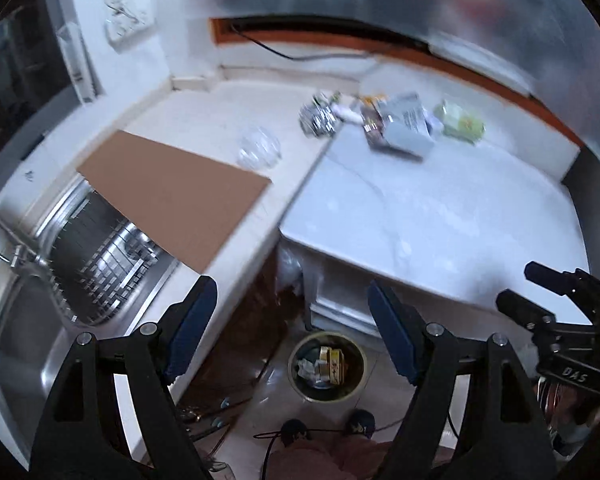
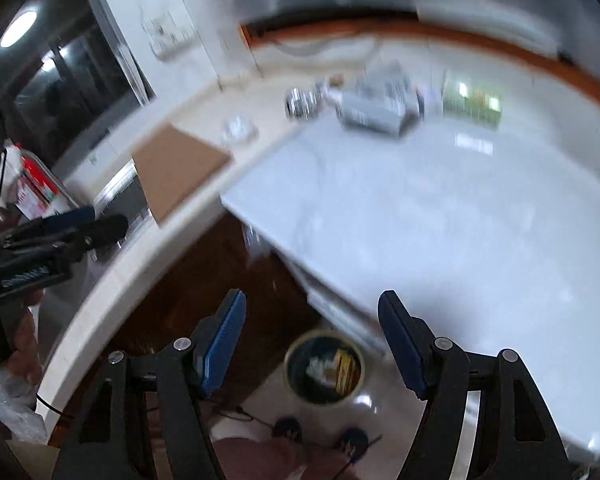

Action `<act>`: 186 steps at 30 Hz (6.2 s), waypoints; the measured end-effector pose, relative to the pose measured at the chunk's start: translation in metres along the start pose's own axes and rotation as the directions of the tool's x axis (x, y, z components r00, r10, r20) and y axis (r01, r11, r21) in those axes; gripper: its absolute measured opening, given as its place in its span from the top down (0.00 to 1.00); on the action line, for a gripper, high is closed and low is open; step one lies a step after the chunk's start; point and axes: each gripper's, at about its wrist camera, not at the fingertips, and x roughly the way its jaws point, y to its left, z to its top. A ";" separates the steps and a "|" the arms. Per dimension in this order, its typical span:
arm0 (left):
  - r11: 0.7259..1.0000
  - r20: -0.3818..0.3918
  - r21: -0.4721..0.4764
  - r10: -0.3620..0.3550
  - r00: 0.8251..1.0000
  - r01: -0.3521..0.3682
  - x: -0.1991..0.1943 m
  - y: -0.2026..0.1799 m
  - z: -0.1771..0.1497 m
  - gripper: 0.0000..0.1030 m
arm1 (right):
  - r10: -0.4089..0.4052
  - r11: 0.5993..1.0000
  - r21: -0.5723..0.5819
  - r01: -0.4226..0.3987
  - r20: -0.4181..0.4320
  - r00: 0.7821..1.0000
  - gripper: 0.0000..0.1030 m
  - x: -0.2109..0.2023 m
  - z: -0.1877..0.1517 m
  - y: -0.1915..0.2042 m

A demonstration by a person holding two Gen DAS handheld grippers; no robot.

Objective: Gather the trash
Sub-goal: 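Raise both tools back up toward the trash on the table, then grasp the clear plastic bag with the left gripper while the right grasps the green-white packet, then carry the plastic bag and green-white packet down over the trash bin, then open both grippers to drop the bag and packet into the bin, then raise both tools back up toward the remaining trash on the table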

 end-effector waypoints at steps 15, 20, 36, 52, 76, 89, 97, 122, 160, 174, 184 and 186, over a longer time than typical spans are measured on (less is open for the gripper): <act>0.997 0.003 -0.078 -0.017 1.000 0.017 0.045 0.062 0.121 0.27 | 0.090 0.996 -0.029 -0.087 0.130 0.987 0.32 -0.022 0.141 0.014; 0.995 -0.048 -0.068 -0.078 0.996 0.075 0.113 0.081 0.161 0.27 | 0.062 0.997 0.033 -0.066 0.101 0.993 0.32 0.012 0.168 0.007; 0.976 -0.260 -0.106 -0.211 0.942 0.189 0.335 0.091 0.198 0.34 | -0.036 0.967 0.251 0.039 -0.015 0.999 0.46 0.226 0.349 0.000; 0.936 -0.239 -0.163 -0.343 0.908 0.311 0.362 0.089 0.192 0.64 | -0.148 0.928 0.323 0.184 -0.134 0.980 0.55 0.409 0.408 -0.041; 0.933 0.003 -0.193 -0.310 0.951 0.305 0.252 0.098 0.193 0.66 | -0.023 0.959 0.282 0.005 0.062 0.998 0.95 0.353 0.370 -0.010; 0.945 0.056 -0.154 -0.282 0.958 0.288 0.138 0.053 0.126 0.66 | 0.123 0.973 0.184 -0.139 0.094 0.988 0.95 0.202 0.256 0.003; 0.958 0.061 -0.164 -0.229 0.972 0.236 0.082 0.024 0.046 0.66 | 0.199 0.977 0.070 -0.201 0.035 0.979 0.95 0.115 0.168 0.018; 0.972 -0.195 -0.170 -0.197 0.961 0.165 0.159 0.010 -0.144 0.66 | 0.044 0.985 -0.137 -0.101 -0.368 0.929 0.95 0.172 -0.080 0.051; 0.962 -0.479 -0.204 -0.259 0.839 0.180 0.501 0.000 -0.314 0.51 | -0.101 0.980 0.085 0.178 -0.555 0.825 0.89 0.506 -0.284 -0.058; 0.967 -0.482 -0.190 -0.241 0.843 0.168 0.491 -0.003 -0.313 0.30 | -0.108 0.985 0.059 0.165 -0.539 0.836 0.56 0.492 -0.281 -0.056; 0.970 -0.482 -0.168 -0.237 0.843 0.177 0.457 -0.006 -0.298 0.30 | -0.118 0.979 0.085 0.187 -0.514 0.850 0.56 0.457 -0.266 -0.054; 0.970 -0.483 -0.164 -0.237 0.843 0.179 0.447 -0.006 -0.293 0.30 | -0.122 0.977 0.089 0.193 -0.511 0.851 0.56 0.447 -0.261 -0.053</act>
